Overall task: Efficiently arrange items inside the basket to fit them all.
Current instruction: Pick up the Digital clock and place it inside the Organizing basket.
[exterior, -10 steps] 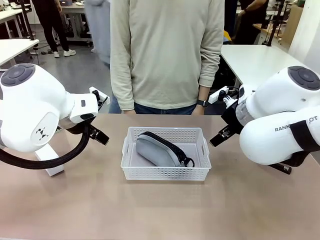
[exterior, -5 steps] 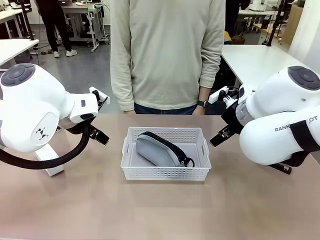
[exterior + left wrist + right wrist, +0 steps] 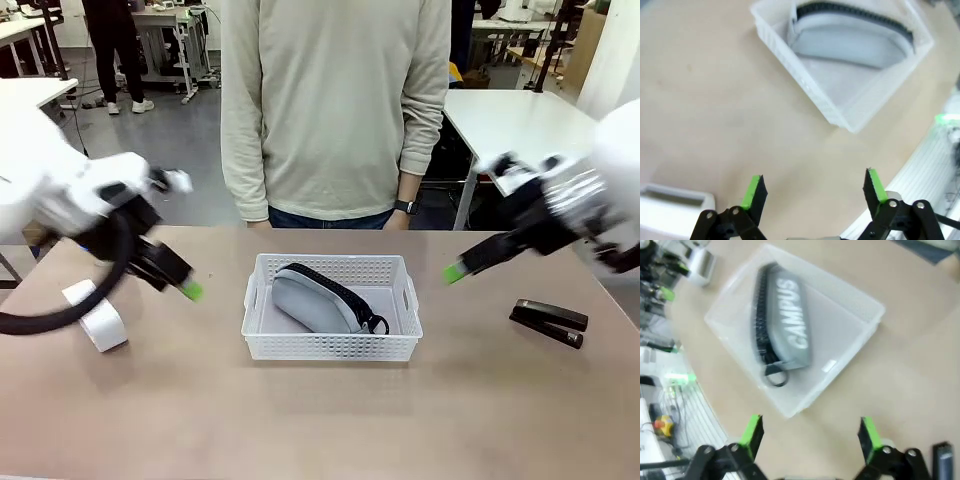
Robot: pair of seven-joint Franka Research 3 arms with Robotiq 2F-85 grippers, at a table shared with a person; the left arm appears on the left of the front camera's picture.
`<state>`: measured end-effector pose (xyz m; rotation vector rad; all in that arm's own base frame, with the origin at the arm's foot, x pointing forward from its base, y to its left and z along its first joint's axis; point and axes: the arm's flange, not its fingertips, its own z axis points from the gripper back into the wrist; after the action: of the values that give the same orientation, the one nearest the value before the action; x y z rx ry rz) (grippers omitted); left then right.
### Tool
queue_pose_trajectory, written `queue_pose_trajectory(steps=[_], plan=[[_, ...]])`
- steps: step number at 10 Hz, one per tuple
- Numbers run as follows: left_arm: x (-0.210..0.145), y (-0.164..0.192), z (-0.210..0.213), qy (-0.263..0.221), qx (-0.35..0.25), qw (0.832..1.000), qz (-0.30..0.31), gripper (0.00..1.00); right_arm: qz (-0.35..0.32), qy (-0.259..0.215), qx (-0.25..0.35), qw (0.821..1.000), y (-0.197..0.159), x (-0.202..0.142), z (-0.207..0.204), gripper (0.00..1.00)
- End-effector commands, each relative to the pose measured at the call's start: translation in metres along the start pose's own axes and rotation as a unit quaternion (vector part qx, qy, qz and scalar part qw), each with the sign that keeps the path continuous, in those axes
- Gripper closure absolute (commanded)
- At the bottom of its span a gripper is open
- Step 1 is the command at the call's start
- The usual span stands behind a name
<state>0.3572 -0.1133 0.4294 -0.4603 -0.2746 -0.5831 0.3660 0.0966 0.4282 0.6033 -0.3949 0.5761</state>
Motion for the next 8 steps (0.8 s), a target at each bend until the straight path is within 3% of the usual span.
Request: queue_pose_trajectory(steps=[1, 2, 3, 5, 7, 8], plan=[[-0.021, 0.028, 0.080, -0.101, -0.079, 0.988, 0.090, 0.00, -0.163, -0.080, 0.147, 0.972, -0.046, -0.042, 0.083, 0.00], [-0.045, 0.038, 0.120, -0.181, -0.128, 0.968, 0.118, 0.00, -0.210, -0.155, 0.178, 0.949, -0.063, -0.077, 0.117, 0.00], [-0.080, 0.062, 0.162, -0.299, -0.157, 0.925, 0.172, 0.00, -0.260, -0.227, 0.190, 0.919, -0.089, -0.126, 0.155, 0.00], [-0.150, 0.116, 0.194, -0.448, -0.185, 0.825, 0.291, 0.00, -0.347, -0.323, 0.211, 0.855, -0.136, -0.210, 0.194, 0.00], [-0.215, 0.172, 0.171, -0.488, -0.227, 0.732, 0.418, 0.00, -0.419, -0.422, 0.231, 0.770, -0.178, -0.282, 0.205, 0.00], [-0.231, 0.181, 0.149, -0.494, -0.230, 0.694, 0.471, 0.00, -0.441, -0.446, 0.230, 0.744, -0.190, -0.298, 0.200, 0.00]])
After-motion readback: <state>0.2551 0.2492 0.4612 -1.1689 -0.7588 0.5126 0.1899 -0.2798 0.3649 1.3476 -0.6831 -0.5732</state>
